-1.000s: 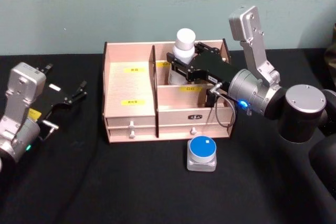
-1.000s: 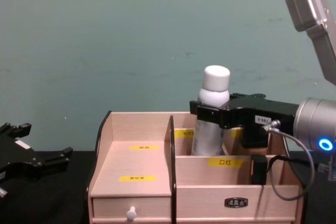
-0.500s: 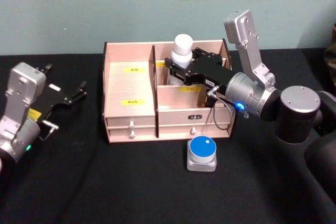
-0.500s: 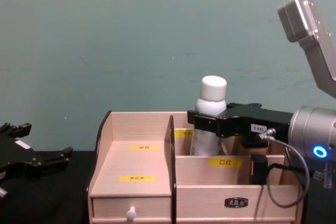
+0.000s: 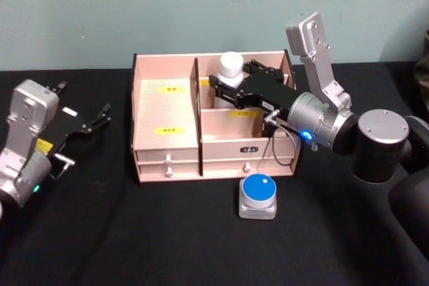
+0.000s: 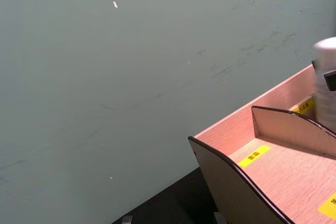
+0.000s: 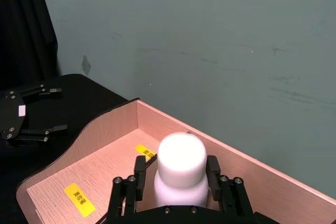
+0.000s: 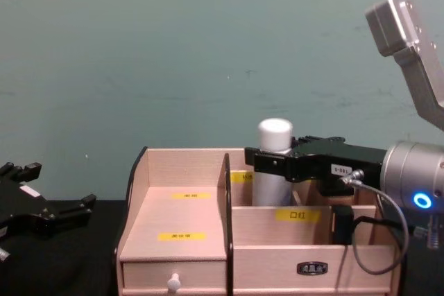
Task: Pick up the facial cleanser and watermelon frost from the table and place them into the tiered storage box.
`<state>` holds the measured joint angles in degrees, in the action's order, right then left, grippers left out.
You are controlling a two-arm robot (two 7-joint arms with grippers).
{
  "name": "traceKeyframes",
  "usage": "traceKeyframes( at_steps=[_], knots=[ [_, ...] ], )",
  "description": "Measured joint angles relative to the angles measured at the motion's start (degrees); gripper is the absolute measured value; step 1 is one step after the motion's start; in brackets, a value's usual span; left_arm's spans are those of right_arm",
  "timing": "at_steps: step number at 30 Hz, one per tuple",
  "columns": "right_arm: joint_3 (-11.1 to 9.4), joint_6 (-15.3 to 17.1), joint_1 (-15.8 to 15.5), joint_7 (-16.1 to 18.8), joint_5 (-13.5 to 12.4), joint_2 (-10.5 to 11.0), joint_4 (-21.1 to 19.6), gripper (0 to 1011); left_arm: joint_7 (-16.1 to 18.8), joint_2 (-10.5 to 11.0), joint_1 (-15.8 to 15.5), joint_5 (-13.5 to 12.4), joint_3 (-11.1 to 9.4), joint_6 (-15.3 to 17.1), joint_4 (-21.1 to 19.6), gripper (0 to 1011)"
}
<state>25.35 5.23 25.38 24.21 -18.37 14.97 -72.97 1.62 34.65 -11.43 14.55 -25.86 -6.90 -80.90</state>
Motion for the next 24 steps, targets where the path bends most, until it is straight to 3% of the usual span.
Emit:
traceKeyframes(
  at_steps=[11,17,24],
  knots=[
    [0.0,-0.1,0.0,0.0,0.0,0.1,-0.1,997,0.0,0.0,0.0,0.0,0.0,0.0,0.0,1001],
    [-0.1,-0.2,-0.2,0.0,0.0,0.2,-0.5,1000,0.0,0.0,0.0,0.0,0.0,0.0,0.0,1001],
    [-0.6,0.2,-1.3,-0.1,0.3,2.3,-5.0,1000,0.0,0.0,0.0,0.0,0.0,0.0,0.0,1001]
  ],
)
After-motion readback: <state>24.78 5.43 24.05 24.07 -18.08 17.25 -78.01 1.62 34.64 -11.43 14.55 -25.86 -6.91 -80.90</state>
